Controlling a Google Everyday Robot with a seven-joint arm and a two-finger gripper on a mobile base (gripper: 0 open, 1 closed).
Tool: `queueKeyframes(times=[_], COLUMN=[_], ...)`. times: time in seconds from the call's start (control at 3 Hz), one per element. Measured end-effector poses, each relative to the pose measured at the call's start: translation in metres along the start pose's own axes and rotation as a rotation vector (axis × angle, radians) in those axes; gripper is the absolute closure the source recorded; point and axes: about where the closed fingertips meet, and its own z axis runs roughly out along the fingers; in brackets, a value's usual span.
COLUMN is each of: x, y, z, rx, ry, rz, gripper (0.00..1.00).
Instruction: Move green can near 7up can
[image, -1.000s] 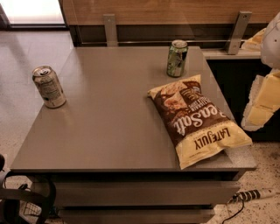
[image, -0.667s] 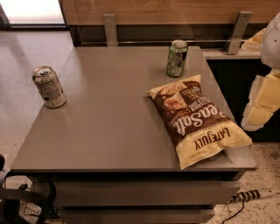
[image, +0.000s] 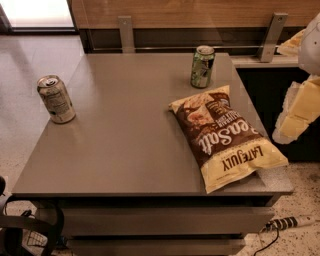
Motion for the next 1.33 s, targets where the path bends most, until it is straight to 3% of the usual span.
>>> queueKeyframes(times=[0.33,0.67,1.0,1.33], x=[0.012,0.009,-0.037,-0.063], y=[-0.042,-0.078,-0.137,-0.172], z=[0.016,0.045,0.062,0.059], rx=[0.065,0.091,0.147,0.212], ry=[-0.160,-0.387,-0.744,-0.913], rz=[0.197,0.350,0.423,0.441], gripper=[0.00,0.00,0.00,0.00])
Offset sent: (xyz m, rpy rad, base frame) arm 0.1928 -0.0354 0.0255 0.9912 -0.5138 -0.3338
